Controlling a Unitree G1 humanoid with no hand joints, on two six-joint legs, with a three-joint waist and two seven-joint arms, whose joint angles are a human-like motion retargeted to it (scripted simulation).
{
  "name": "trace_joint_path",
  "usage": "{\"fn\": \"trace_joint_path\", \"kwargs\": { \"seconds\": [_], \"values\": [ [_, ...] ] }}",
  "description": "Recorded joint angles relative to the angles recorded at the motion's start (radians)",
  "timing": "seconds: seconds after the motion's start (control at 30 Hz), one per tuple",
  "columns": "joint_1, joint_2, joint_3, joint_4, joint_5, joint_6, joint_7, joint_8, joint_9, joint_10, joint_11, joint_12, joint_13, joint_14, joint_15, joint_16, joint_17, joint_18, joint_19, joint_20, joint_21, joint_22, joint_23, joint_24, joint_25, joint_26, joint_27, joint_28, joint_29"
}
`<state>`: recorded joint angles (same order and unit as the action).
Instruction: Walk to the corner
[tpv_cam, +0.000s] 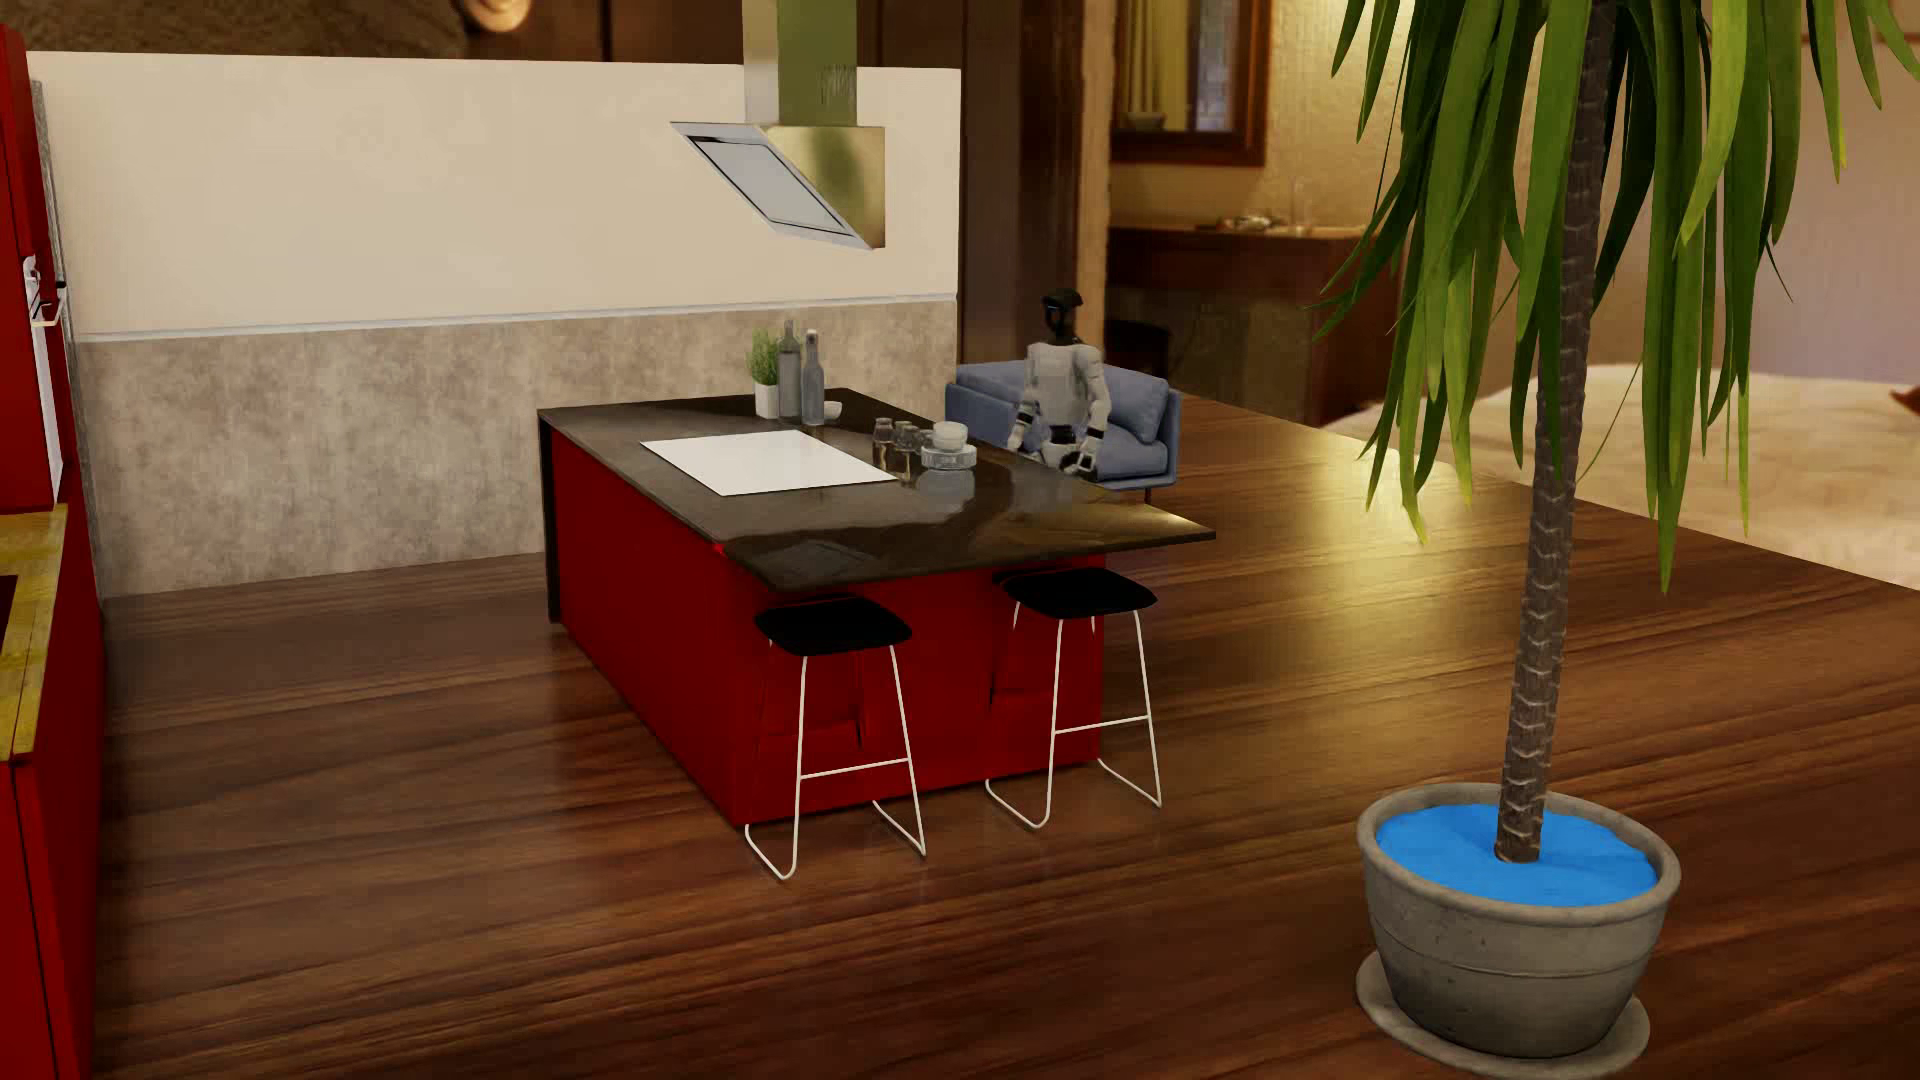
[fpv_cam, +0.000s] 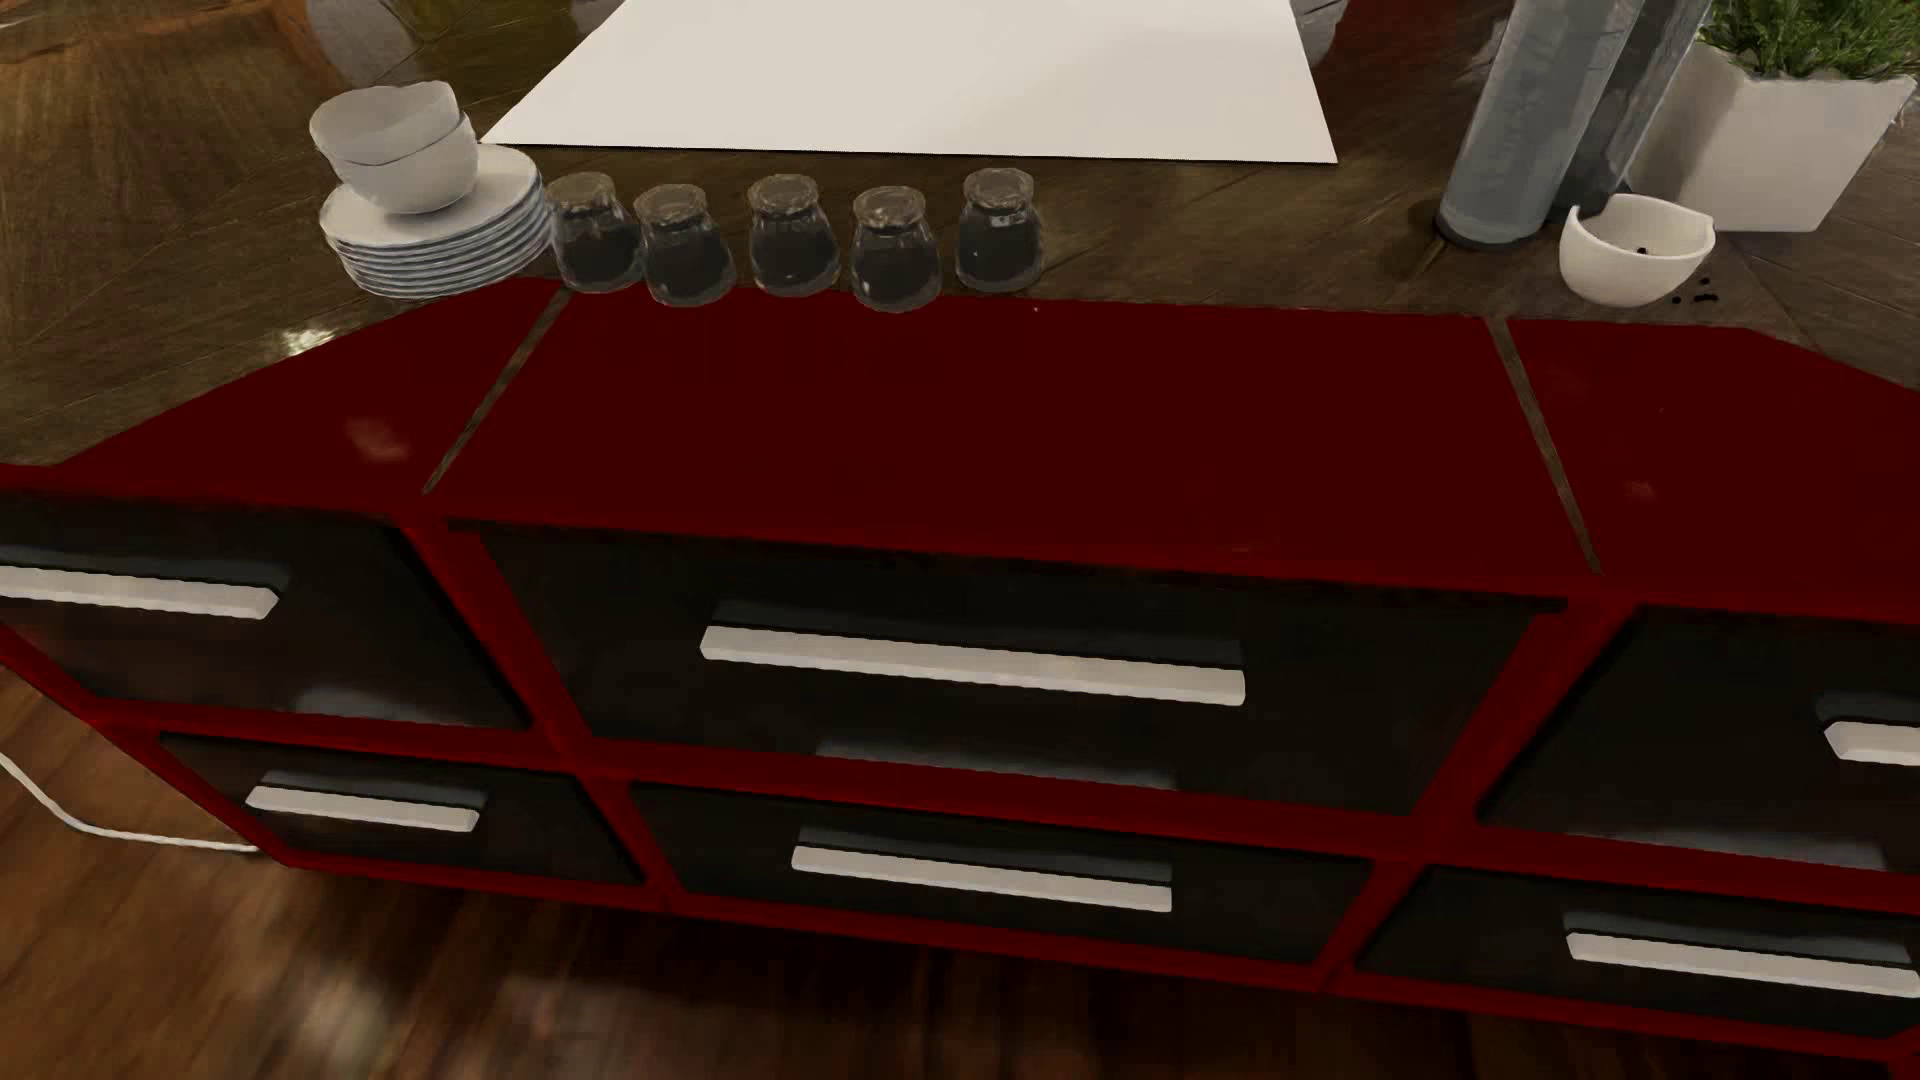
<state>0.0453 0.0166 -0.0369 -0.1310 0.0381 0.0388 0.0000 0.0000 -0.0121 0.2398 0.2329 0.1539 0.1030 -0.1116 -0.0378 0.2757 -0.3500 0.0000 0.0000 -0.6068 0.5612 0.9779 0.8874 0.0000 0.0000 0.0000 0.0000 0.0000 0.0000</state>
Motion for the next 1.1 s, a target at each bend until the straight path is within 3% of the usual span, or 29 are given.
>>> {"fn": "trace_joint_path", "kwargs": {
  "seconds": [0.33,1.1],
  "values": [
    [0.019,0.029,0.001,0.0,0.002,0.001,0.0,0.0,0.0,-0.012,-0.017,-0.019,-0.012,0.0,-0.011,-0.002,0.009,0.0,0.0,-0.052,0.074,-0.011,0.007,0.0,0.0,0.0,0.0,0.0,0.0],
    [0.017,0.021,0.009,0.0,0.004,-0.005,0.0,0.0,-0.01,-0.008,-0.009,-0.022,-0.009,-0.001,-0.017,-0.01,0.015,0.0,0.0,-0.024,0.05,0.032,0.013,0.0,0.0,0.0,0.0,0.0,0.0]
  ]
}}
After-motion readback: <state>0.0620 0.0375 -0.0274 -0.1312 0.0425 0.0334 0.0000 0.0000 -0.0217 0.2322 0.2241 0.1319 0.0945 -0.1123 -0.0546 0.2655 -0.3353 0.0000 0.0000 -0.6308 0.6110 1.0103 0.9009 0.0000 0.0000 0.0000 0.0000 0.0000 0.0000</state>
